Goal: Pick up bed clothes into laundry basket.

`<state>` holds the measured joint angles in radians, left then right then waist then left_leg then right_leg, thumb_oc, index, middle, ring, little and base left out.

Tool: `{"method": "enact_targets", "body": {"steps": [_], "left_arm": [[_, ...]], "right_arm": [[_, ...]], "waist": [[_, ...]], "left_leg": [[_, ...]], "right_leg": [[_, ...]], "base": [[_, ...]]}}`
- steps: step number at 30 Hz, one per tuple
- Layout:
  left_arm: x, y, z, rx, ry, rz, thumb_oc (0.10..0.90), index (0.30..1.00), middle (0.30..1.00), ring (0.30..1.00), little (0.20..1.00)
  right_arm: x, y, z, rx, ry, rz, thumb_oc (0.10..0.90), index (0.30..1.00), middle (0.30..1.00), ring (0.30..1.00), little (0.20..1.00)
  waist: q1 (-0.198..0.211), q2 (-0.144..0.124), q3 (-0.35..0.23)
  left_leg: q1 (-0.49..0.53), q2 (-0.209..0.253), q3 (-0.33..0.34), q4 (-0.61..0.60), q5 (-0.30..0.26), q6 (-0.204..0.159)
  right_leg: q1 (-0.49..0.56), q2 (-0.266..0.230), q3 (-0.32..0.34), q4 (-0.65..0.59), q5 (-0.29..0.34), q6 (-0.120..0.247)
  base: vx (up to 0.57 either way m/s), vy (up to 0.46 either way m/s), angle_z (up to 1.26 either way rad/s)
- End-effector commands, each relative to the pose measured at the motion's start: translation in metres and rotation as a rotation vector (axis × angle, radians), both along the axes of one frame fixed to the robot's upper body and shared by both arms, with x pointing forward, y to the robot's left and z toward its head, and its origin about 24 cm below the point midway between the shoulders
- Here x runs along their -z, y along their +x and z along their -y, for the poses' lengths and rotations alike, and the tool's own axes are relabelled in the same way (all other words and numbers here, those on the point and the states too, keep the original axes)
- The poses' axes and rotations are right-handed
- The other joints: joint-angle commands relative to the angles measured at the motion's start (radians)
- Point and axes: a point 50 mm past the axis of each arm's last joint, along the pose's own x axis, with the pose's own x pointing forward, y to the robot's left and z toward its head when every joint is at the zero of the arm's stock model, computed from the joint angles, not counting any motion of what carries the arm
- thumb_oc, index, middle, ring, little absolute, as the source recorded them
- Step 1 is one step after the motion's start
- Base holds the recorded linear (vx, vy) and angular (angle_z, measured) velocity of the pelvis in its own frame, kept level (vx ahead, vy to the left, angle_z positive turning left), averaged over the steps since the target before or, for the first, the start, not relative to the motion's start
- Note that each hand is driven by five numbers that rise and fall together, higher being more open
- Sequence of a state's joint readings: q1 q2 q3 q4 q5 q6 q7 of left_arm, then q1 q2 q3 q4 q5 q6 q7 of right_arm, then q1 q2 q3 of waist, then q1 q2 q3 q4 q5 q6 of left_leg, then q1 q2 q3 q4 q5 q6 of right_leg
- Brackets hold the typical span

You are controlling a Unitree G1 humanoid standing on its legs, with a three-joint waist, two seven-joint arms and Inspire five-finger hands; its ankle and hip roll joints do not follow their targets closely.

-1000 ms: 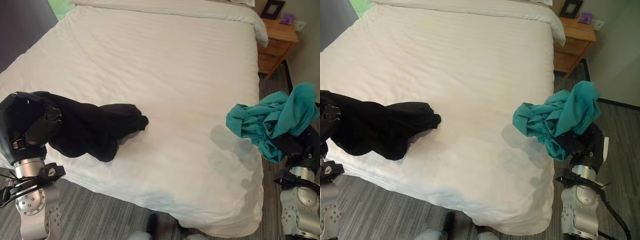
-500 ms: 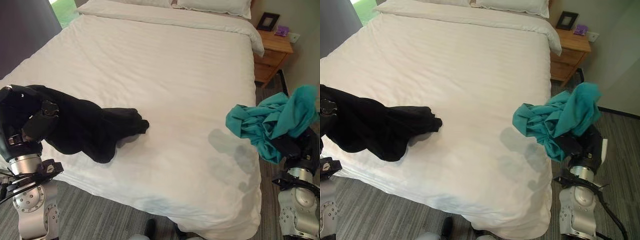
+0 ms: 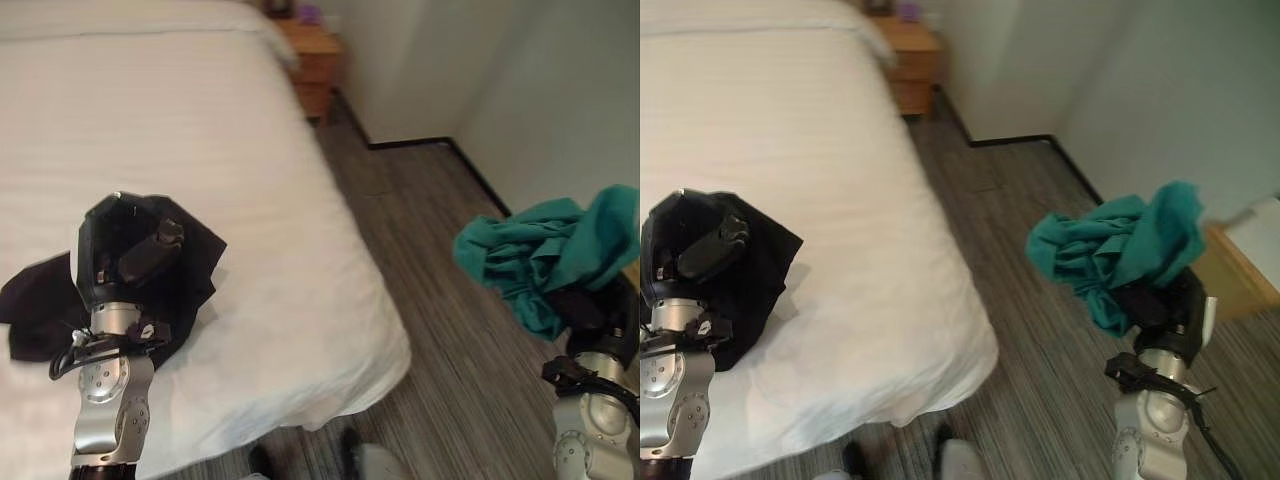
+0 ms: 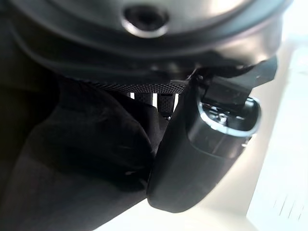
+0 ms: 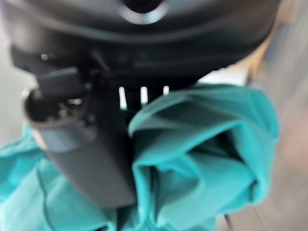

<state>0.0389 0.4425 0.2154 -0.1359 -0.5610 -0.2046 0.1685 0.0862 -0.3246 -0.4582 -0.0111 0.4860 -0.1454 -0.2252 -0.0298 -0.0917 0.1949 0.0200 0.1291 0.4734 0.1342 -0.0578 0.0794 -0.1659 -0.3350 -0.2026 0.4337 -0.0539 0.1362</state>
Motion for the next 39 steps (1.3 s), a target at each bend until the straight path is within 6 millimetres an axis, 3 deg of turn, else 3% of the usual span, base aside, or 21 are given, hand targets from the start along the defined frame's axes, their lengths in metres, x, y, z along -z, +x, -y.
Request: {"method": "enact_targets", "body": {"steps": [1,2,3,5,6,7,8,10,11,12,13,14,15,18,19,21,25,29,30,39], "left_arm": [[-0.066,-0.02,-0.007,-0.045,0.141,0.317,0.4,0.3,0.3,0.3,0.3],[-0.066,-0.02,-0.008,-0.048,0.144,0.315,0.4,0.3,0.3,0.3,0.3],[-0.066,-0.021,-0.012,-0.071,0.149,0.315,0.4,0.3,0.3,0.3,0.3],[-0.067,-0.021,-0.014,-0.09,0.193,0.306,0.4,0.3,0.3,0.3,0.3],[-0.069,-0.019,-0.011,-0.083,0.201,0.317,0.4,0.3,0.3,0.3,0.3],[-0.069,-0.016,-0.006,-0.071,0.185,0.333,0.4,0.3,0.3,0.3,0.3],[-0.066,-0.015,-0.003,-0.064,0.169,0.325,0.4,0.3,0.3,0.3,0.3],[-0.056,-0.019,-0.005,-0.097,0.15,0.298,0.4,0.3,0.3,0.3,0.3],[-0.05,-0.026,-0.008,-0.124,0.144,0.28,0.4,0.3,0.3,0.3,0.3],[-0.05,-0.027,-0.008,-0.128,0.144,0.28,0.4,0.3,0.3,0.3,0.3],[-0.043,-0.036,-0.011,-0.15,0.116,0.269,0.4,0.3,0.3,0.3,0.3],[-0.041,-0.037,-0.007,-0.126,0.091,0.279,0.4,0.3,0.3,0.3,0.3],[-0.04,-0.036,-0.005,-0.114,0.079,0.275,0.4,0.3,0.3,0.3,0.3],[-0.037,-0.031,0.003,-0.07,0.074,0.261,0.4,0.3,0.3,0.3,0.3],[-0.037,-0.031,0.002,-0.071,0.074,0.261,0.4,0.3,0.3,0.3,0.3],[-0.038,-0.026,0.009,-0.048,0.084,0.262,0.4,0.3,0.3,0.3,0.3],[-0.042,-0.027,0.011,-0.061,0.125,0.276,0.4,0.3,0.3,0.3,0.3],[-0.027,-0.03,0.009,-0.079,0.034,0.242,0.4,0.3,0.3,0.3,0.3],[0.034,-0.033,-0.011,-0.161,-0.051,-0.055,0.4,0.3,0.3,0.3,0.3],[0.033,-0.031,-0.01,-0.153,-0.056,-0.051,0.4,0.3,0.3,0.3,0.3]], "right_arm": [[-0.062,0.009,-0.007,-0.059,-0.199,0.234,0.4,0.3,0.3,0.3,0.3],[-0.061,0.01,-0.008,-0.062,-0.198,0.232,0.4,0.3,0.3,0.3,0.3],[-0.061,0.01,-0.008,-0.067,-0.217,0.215,0.4,0.3,0.3,0.3,0.3],[-0.057,0.006,-0.007,-0.079,-0.204,0.206,0.4,0.3,0.3,0.3,0.3],[-0.057,0.005,-0.003,-0.076,-0.213,0.198,0.4,0.3,0.3,0.3,0.3],[-0.06,0.006,-0.001,-0.077,-0.232,0.192,0.4,0.3,0.3,0.3,0.3],[-0.063,0.01,-0.003,-0.096,-0.245,0.201,0.4,0.3,0.3,0.3,0.3],[-0.067,0.029,-0.017,-0.175,-0.238,0.228,0.4,0.3,0.3,0.3,0.3],[-0.066,0.04,-0.026,-0.225,-0.213,0.24,0.4,0.3,0.3,0.3,0.3],[-0.066,0.041,-0.026,-0.229,-0.214,0.241,0.4,0.3,0.3,0.3,0.3],[-0.066,0.055,-0.042,-0.303,-0.182,0.26,0.4,0.3,0.3,0.3,0.3],[-0.064,0.058,-0.049,-0.331,-0.165,0.267,0.4,0.3,0.3,0.3,0.3],[-0.061,0.06,-0.056,-0.359,-0.156,0.259,0.4,0.3,0.3,0.3,0.3],[-0.058,0.058,-0.065,-0.384,-0.169,0.243,0.4,0.3,0.3,0.3,0.3],[-0.058,0.058,-0.066,-0.384,-0.171,0.242,0.4,0.3,0.3,0.3,0.3],[-0.042,0.052,-0.068,-0.389,-0.162,0.182,0.4,0.3,0.3,0.3,0.3],[-0.035,0.044,-0.064,-0.369,-0.147,0.158,0.4,0.3,0.3,0.3,0.3],[-0.037,0.041,-0.062,-0.348,-0.146,0.17,0.4,0.3,0.3,0.3,0.3],[0.023,0.016,-0.07,-0.322,0.069,0.007,0.4,0.3,0.3,0.3,0.3],[0.021,0.02,-0.072,-0.336,0.08,0.02,0.4,0.3,0.3,0.3,0.3]], "waist": [[0.006,0.046,-0.149],[0.008,0.044,-0.151],[0.008,0.04,-0.155],[-0.003,0.038,-0.161],[-0.004,0.045,-0.155],[-0.001,0.048,-0.139],[0.018,0.041,-0.121],[0.067,0.027,-0.09],[0.1,0.013,-0.077],[0.098,0.014,-0.079],[0.113,-0.014,-0.074],[0.11,-0.02,-0.084],[0.096,-0.012,-0.097],[0.081,0.017,-0.113],[0.087,0.018,-0.112],[0.061,0.04,-0.121],[0.036,0.055,-0.139],[0.028,0.063,-0.151],[0.098,0.068,-0.165],[0.101,0.065,-0.161]], "left_leg": [[-0.182,0.113,-0.085,-0.014,0.065,-0.159],[-0.178,0.113,-0.079,-0.021,0.071,-0.161],[-0.181,0.133,-0.058,-0.046,0.105,-0.186],[-0.189,0.16,-0.037,-0.104,0.182,-0.207],[-0.199,0.179,-0.057,-0.142,0.238,-0.231],[-0.2,0.181,-0.11,-0.176,0.251,-0.239],[-0.195,0.147,-0.222,-0.191,0.23,-0.234],[-0.159,0.056,-0.539,-0.172,0.144,-0.216],[-0.152,-0.013,-0.714,-0.119,0.094,-0.196],[-0.155,-0.013,-0.711,-0.104,0.076,-0.194],[-0.134,-0.09,-0.842,-0.004,0.005,-0.183],[-0.125,-0.112,-0.86,0.009,-0.018,-0.172],[-0.115,-0.139,-0.854,-0.027,-0.015,-0.159],[-0.101,-0.21,-0.813,-0.107,0.012,-0.101],[-0.095,-0.208,-0.806,-0.11,0.011,-0.098],[-0.083,-0.226,-0.804,-0.135,0.034,-0.082],[-0.056,-0.222,-0.8,-0.184,0.061,-0.08],[-0.038,-0.217,-0.782,-0.206,0.069,-0.081],[-0.023,-0.182,-0.7,-0.194,0.037,-0.077],[-0.019,-0.183,-0.702,-0.193,0.035,-0.076]], "right_leg": [[0.205,-0.108,-0.038,-0.268,0.114,0.067],[0.204,-0.106,-0.034,-0.276,0.12,0.068],[0.2,-0.098,-0.048,-0.305,0.111,0.085],[0.197,-0.027,-0.04,-0.366,0.007,0.082],[0.19,0.019,-0.021,-0.378,-0.026,0.063],[0.169,0.052,-0.002,-0.372,-0.048,0.048],[0.149,0.08,0.03,-0.368,-0.062,0.032],[0.106,0.148,0.1,-0.356,-0.053,0.007],[0.083,0.194,0.168,-0.361,-0.034,-0.009],[0.087,0.195,0.169,-0.362,-0.042,-0.009],[0.074,0.247,0.302,-0.399,-0.003,-0.024],[0.076,0.268,0.356,-0.424,0.01,-0.026],[0.082,0.302,0.404,-0.451,0.028,-0.034],[0.092,0.356,0.442,-0.472,0.054,-0.043],[0.094,0.357,0.449,-0.471,0.053,-0.042],[0.107,0.379,0.47,-0.485,0.051,-0.057],[0.118,0.38,0.47,-0.476,0.036,-0.059],[0.128,0.373,0.469,-0.472,0.033,-0.057],[0.179,0.221,0.34,-0.491,0.025,-0.006],[0.181,0.219,0.342,-0.487,0.022,-0.006]], "base": [[-0.21,-0.405,-1.76],[-0.2,-0.456,-1.82],[-0.21,-0.258,-1.31],[-0.25,-0.456,-1.16],[-0.22,-0.523,-1.13],[-0.22,-0.454,-0.96],[-0.22,-0.456,-0.97],[-0.15,-0.512,-1.32],[-0.04,-0.378,-1.75],[-0.02,-0.423,-2.06],[0.07,-0.285,-2.3],[0.08,-0.37,-2.47],[0.11,-0.198,-2.68],[0.05,-0.073,-2.07],[0.05,-0.009,-0.87],[0.03,0.031,-0.55],[0.03,0.028,-0.15],[0.01,0.004,0.02],[0.0,0.0,0.0],[0.01,-0.002,0.09]]}}
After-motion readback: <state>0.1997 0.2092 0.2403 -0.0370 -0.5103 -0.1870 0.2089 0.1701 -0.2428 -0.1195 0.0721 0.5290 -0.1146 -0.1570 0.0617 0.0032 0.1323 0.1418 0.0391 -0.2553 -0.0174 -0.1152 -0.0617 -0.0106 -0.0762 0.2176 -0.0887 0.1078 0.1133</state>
